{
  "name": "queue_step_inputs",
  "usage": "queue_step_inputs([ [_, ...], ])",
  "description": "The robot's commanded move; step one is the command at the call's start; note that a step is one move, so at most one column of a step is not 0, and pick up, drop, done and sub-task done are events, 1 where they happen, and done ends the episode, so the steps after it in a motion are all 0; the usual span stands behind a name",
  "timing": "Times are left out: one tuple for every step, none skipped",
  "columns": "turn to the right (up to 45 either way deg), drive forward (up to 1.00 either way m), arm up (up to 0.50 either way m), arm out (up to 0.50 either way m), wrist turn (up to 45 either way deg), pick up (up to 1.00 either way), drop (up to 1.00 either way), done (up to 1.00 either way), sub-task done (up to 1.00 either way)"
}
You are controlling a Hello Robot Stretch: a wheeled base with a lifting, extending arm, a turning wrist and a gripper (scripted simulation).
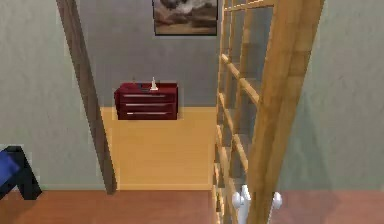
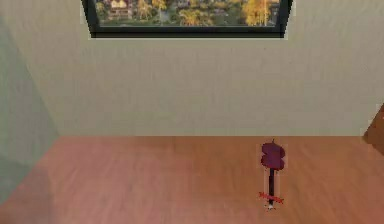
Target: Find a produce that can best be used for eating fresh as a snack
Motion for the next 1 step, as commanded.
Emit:
queue_step_inputs([
  [-45.0,0.0,0.0,0.0,0.0,0.0,0.0,0.0,0.0],
])
